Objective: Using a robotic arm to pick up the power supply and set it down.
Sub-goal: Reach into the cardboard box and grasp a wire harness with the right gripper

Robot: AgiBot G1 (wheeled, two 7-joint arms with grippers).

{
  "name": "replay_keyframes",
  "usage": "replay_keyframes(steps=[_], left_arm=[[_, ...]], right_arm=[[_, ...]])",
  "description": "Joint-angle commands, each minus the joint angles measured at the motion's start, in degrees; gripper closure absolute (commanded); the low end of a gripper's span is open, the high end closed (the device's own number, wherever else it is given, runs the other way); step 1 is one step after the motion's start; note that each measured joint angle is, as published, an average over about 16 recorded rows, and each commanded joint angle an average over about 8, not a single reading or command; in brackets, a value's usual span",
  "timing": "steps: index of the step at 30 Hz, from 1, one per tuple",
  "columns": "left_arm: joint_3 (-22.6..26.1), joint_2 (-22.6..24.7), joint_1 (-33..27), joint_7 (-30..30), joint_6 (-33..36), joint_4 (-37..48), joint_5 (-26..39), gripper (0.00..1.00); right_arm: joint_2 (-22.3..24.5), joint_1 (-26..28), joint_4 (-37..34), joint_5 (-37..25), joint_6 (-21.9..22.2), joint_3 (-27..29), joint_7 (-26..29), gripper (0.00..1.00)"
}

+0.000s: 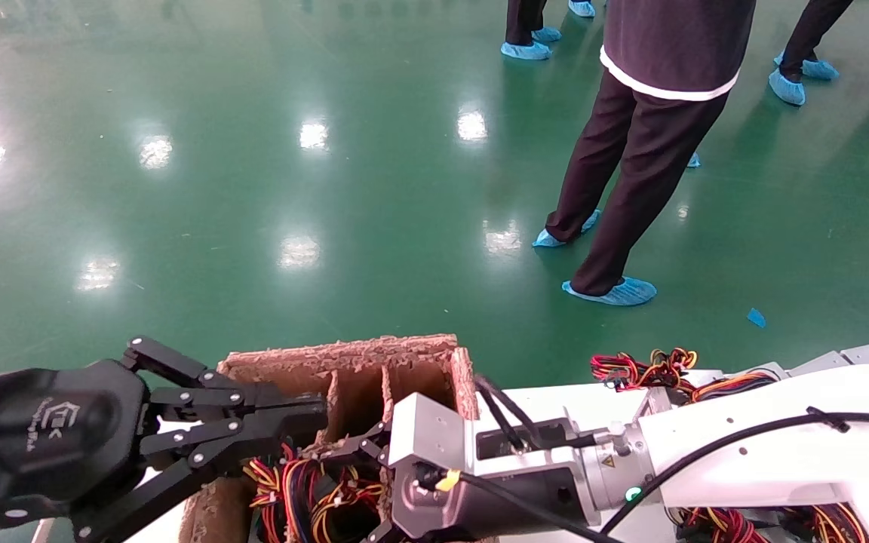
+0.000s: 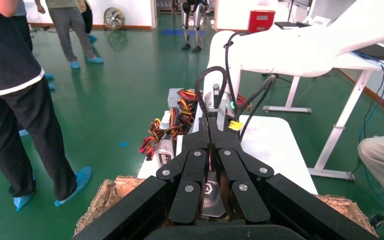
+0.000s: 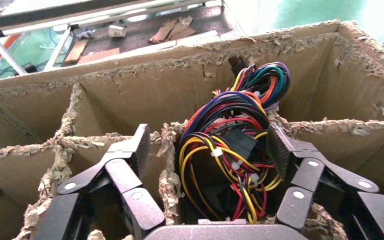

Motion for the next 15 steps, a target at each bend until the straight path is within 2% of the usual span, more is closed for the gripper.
replay_keyframes(steps=[1, 15], left_arm=[[0.0, 0.0, 0.0, 0.0, 0.0, 0.0, 0.0, 1.0], [0.0, 0.0, 0.0, 0.0, 0.0, 0.0, 0.0, 1.0]], right_arm=[[-0.2, 0.1, -0.9, 0.2, -0.1, 0.1, -0.3, 1.0], [-0.7, 0.7, -5.1, 0.7, -1.7, 0.2, -3.3, 1.0]])
